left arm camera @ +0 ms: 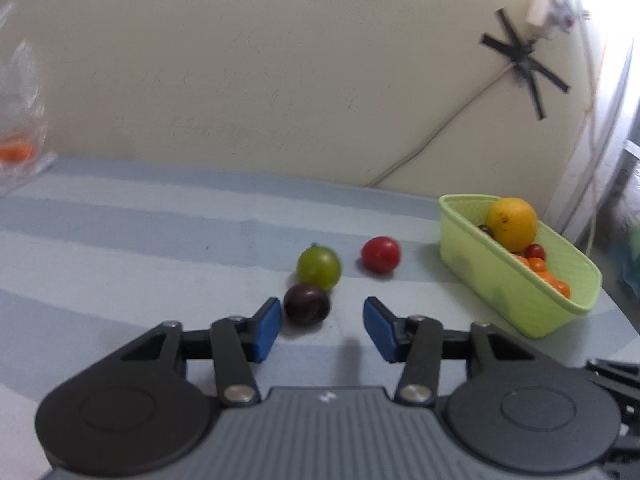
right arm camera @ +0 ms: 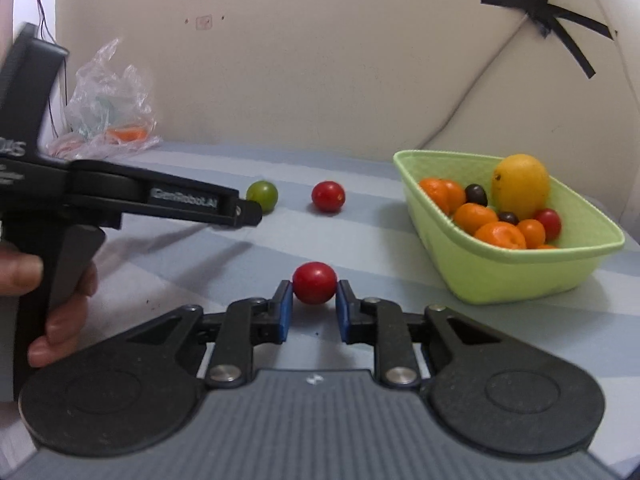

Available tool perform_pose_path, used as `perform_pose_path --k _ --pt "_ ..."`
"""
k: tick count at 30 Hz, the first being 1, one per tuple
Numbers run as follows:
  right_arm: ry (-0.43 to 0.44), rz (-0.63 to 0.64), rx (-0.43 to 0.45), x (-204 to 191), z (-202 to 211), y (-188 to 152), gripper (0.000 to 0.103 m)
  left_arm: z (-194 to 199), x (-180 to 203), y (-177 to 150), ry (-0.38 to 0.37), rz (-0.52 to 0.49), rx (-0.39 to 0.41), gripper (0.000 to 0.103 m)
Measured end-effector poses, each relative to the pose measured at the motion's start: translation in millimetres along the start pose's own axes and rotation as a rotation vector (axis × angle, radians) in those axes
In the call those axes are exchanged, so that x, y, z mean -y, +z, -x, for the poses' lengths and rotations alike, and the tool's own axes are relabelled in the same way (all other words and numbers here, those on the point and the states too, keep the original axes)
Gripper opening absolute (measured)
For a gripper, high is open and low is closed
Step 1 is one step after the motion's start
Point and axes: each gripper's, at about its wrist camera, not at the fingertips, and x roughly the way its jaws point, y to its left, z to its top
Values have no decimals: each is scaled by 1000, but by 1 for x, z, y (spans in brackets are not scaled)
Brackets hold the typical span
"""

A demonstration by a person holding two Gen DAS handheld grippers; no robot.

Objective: Organize fruits
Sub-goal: 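Grasp a red cherry tomato with the right tool while the left grasps a dark purple tomato, then carry both tomatoes into the basket and open both tools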

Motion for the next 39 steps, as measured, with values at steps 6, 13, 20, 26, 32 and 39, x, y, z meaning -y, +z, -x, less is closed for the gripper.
perform_pose_path --k 6,13,20,26,32,39 --pt "13 -37 -7 2 -3 2 25 -1 -7 -1 20 29 5 27" --pt "2 -32 -7 3 1 0 26 24 7 -22 -1 -29 12 26" --pt "15 -72 -17 5 35 -25 26 78 40 -69 -144 -110 -14 26" --pt "-19 -71 16 0 76 -54 26 103 63 -94 -188 -191 -18 26" --pt "-33 -119 23 7 82 -57 25 91 71 -83 -226 -182 -42 26" --pt "-136 -131 165 41 83 -19 25 61 99 -18 -316 -142 20 26"
